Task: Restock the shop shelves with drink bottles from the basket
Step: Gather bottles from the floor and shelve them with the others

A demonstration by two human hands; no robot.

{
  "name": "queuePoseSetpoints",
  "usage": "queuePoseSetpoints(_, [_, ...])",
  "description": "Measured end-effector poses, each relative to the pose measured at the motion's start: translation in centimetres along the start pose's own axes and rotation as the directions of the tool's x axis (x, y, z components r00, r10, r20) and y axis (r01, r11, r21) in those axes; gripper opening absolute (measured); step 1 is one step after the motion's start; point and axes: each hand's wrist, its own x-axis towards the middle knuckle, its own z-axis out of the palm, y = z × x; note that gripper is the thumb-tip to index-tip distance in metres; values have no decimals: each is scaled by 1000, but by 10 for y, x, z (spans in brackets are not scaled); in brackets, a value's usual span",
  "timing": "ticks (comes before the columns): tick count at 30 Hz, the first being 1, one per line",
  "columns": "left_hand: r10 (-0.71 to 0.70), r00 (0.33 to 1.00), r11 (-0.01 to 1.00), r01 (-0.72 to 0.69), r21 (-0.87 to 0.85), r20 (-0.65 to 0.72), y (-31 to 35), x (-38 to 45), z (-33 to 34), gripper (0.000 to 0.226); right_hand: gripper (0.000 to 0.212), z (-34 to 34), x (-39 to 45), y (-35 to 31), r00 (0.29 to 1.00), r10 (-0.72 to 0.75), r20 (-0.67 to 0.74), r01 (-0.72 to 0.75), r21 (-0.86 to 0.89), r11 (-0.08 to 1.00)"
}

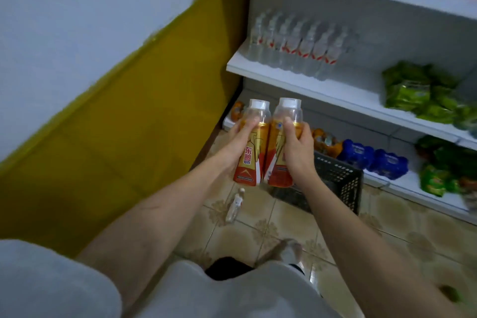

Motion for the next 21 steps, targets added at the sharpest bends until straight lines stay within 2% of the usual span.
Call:
queuePoseSetpoints(2, [25, 1000, 999, -25, 47, 8, 4, 4, 16, 107, 45, -15, -2, -5, 999, -27, -41, 27, -6, 1000])
queuePoseSetpoints(3, [43, 999, 995, -45, 93, 20, 11, 2, 31, 106, 45, -29, -4, -9, 996, -47, -78, 47, 0, 999])
queuePoseSetpoints(4, [69, 997, 989, -73, 128, 36, 20, -5, 46, 96, 45, -42, -5, -12, 993, -61, -101, 62, 16, 998])
queuePoseSetpoints(7, [148, 987, 972, -157, 172, 65, 40, -14, 83, 45, 41, -73, -5, -23, 984, -79, -161, 84, 28, 996])
queuePoseSetpoints(8, [162, 984, 970, -173, 171, 76, 45, -17, 97, 46, 38, -87, -3, -27, 979, -87, -187, 96, 39, 995])
queuePoseSetpoints(11, [205, 971, 963, -222, 150, 124, 61, -19, 145, 92, 37, -132, 5, -36, 966, -116, -232, 131, 53, 990])
queuePoseSetpoints(12, [207, 969, 964, -225, 139, 134, 65, -16, 159, 100, 36, -144, 8, -38, 961, -124, -247, 142, 56, 988])
queuePoseSetpoints(18, [244, 948, 961, -264, 78, 206, 88, -1, 267, 81, 22, -248, 33, -57, 935, -196, -296, 217, 41, 975])
queuePoseSetpoints(21, [278, 928, 951, -301, 62, 248, 101, 7, 317, 75, 22, -298, 44, -67, 925, -214, -315, 236, 35, 971])
